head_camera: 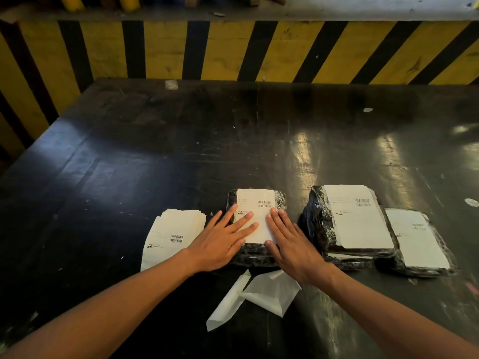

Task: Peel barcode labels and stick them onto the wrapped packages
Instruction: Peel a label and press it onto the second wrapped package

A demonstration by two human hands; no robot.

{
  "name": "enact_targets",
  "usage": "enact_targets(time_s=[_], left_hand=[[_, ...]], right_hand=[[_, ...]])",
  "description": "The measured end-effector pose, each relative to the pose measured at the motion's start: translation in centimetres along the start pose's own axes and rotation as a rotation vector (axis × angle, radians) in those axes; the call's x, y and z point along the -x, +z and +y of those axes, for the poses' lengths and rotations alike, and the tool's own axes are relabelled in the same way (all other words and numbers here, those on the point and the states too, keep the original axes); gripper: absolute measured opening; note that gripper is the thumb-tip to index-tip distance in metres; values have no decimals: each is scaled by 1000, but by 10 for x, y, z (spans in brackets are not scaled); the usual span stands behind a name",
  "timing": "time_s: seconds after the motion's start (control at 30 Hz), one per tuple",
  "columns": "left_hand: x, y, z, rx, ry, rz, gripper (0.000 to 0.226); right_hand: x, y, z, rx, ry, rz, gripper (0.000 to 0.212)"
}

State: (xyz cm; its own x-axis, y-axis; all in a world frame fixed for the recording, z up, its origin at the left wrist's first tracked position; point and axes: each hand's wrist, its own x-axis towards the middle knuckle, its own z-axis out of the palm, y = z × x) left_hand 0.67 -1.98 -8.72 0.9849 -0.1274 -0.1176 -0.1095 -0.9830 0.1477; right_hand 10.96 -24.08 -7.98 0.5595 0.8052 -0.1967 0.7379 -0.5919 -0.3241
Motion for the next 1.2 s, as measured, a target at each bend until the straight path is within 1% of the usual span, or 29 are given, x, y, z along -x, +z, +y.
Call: enact_targets(time_s=[0.13,0.33,0.4,0.47,0.53,0.6,0.63,0.7,0.77,0.83,0.9,0.97,1.1,1.2], left_hand=[[15,3,0,-5,33,9,52],[31,0,-11,-106,155,-4,52],[35,-3,-14,-91,209,22,50],[37,-8,-15,2,224,91,47],[30,-13,-15,124,150,195,46],[11,-19,-11,170,16,250,49],[-1,-22,-8,184,-70,236,51],[-24,-21,-1,233,-245,155,55],[-38,-17,3,248,-340,80,56],[-42,-10,4,234,-372,66,57],[-42,-5,3,212,-380,76,58],[-41,-4,3,199,-380,86,58],[-41,-1,2,188,-374,93,59],[-42,2,2,188,-374,106,59]], right_hand=[[0,1,-1,-9,-4,4,64],[1,2,-1,-32,-9,16,64],[2,2,-1,-27,-6,7,64],[2,-1,-2,-44,10,8,64],[-4,-10,-3,-77,24,79,59],[-20,-21,-6,-73,23,164,55],[-29,-24,-7,-50,25,160,56],[-48,-27,-11,25,15,89,61],[-60,-26,-15,97,-6,38,65],[-64,-24,-17,143,-10,27,67],[-65,-24,-16,180,6,74,65],[-65,-26,-14,175,61,107,63],[-62,-20,-15,68,178,111,61],[-61,-14,-22,-78,281,97,63]])
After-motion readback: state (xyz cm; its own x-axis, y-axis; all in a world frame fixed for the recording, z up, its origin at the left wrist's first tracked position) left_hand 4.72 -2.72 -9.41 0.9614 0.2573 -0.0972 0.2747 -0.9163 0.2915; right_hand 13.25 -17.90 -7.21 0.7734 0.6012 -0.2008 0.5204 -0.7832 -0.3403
